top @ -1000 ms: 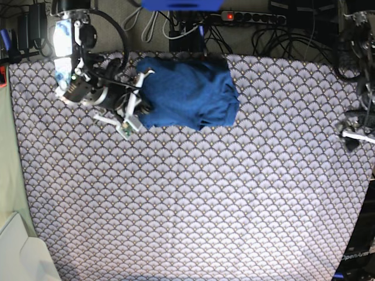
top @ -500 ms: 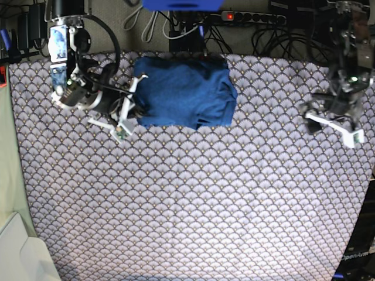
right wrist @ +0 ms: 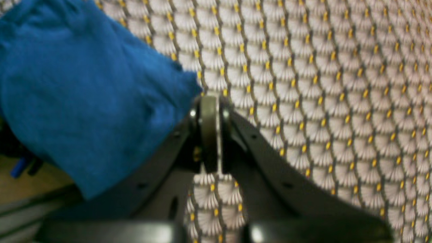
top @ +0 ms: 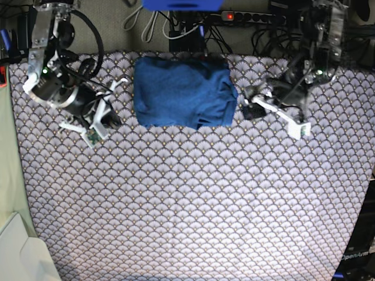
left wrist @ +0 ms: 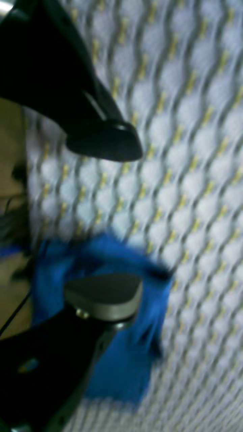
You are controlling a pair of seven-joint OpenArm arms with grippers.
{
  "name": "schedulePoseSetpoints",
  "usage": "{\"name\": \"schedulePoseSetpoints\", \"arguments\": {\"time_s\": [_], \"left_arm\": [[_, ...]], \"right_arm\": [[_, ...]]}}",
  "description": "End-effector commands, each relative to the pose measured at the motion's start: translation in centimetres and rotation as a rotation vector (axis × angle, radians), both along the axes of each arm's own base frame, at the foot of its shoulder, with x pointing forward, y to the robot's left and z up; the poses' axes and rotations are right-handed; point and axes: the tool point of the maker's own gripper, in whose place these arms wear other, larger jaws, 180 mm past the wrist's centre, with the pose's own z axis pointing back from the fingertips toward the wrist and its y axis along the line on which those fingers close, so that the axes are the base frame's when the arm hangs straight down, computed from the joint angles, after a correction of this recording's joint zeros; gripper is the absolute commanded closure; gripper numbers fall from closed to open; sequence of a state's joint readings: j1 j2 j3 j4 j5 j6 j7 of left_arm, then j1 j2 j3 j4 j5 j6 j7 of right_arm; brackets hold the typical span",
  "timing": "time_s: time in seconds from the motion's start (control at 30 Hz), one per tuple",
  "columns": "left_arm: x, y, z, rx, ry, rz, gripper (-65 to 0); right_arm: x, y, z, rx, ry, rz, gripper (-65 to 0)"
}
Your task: Fold the T-shirt properly
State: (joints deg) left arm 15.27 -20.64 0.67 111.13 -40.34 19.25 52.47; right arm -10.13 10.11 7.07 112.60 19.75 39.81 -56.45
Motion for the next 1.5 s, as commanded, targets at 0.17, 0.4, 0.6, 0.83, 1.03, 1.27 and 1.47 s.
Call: {"name": "schedulePoseSetpoints", "arguments": {"time_s": [0.17,0.4,0.6,0.83,1.03,1.27,1.47], "left_arm": [[0.8,-3.5,2.1,-0.157,-0.021,-0.071,-50.4],[0.1,-4.6,0.7,-0.071,-0.009,-0.133,-50.4],[-0.7,-4.8,-1.3,0.012,0.02,-0.166,-50.4],[-0.9,-4.6,-4.5,0.003,0.109,-0.122,-50.4],[-0.6,-6.8,-4.4,-0.02,0.103,-0.165,-50.4],[-0.3,-7.5,-4.5,-0.019,0.102,-0.187,-50.4],[-0.9,-7.2,-6.4,-0.014,0.16,-0.169,-50.0]], "right_arm": [[0.4,0.0,0.8,0.005,-0.027,0.006,-14.0],[-0.1,-0.1,0.5,0.003,-0.015,0.005,-17.4],[-0.1,-0.1,0.5,0.003,-0.015,0.005,-17.4],[-0.1,-0.1,0.5,0.003,-0.015,0.005,-17.2],[-0.1,-0.1,0.5,0.003,-0.015,0.005,-17.2],[-0.1,-0.1,0.5,0.003,-0.015,0.005,-17.2],[-0.1,-0.1,0.5,0.003,-0.015,0.005,-17.2]]}}
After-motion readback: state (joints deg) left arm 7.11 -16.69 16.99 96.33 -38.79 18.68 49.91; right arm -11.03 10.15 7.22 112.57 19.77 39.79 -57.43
